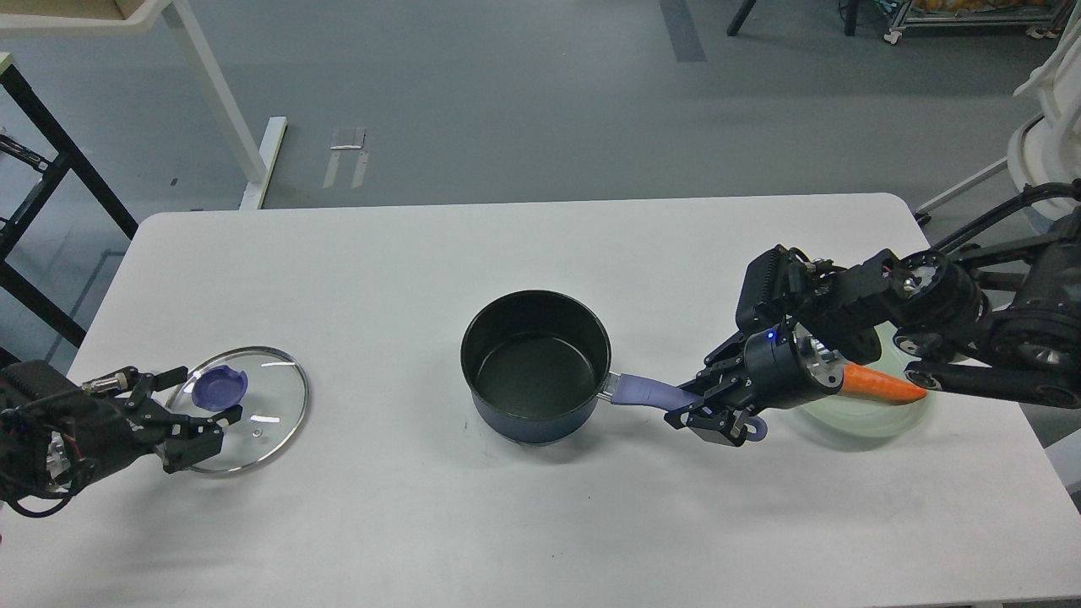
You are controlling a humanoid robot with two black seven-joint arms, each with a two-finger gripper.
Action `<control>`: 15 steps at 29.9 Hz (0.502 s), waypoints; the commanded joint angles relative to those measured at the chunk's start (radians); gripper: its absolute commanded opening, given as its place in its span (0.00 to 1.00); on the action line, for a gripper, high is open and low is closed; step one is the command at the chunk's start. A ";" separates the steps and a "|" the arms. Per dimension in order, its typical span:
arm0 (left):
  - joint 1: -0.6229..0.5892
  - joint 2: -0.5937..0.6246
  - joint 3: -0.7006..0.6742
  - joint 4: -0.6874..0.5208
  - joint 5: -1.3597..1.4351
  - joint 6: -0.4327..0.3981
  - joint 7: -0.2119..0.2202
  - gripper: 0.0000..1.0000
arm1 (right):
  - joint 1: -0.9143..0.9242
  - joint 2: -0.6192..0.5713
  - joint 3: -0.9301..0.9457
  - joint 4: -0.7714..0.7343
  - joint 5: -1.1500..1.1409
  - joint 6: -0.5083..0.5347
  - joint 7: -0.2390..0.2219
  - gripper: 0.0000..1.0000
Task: Open pot lid
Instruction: 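Lower the glass lid onto the table and open the left gripper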
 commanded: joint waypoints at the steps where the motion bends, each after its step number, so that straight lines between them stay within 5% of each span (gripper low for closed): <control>1: -0.030 0.007 0.001 -0.017 -0.065 0.002 0.001 0.99 | 0.000 0.000 0.000 0.000 0.000 0.001 0.000 0.33; 10: -0.094 0.056 -0.012 -0.071 -0.168 -0.066 0.001 0.99 | 0.000 -0.001 0.000 0.000 0.000 0.001 0.000 0.33; 15: -0.183 0.079 -0.018 -0.112 -0.379 -0.250 0.001 0.99 | 0.000 -0.003 0.000 0.000 0.000 0.001 0.000 0.33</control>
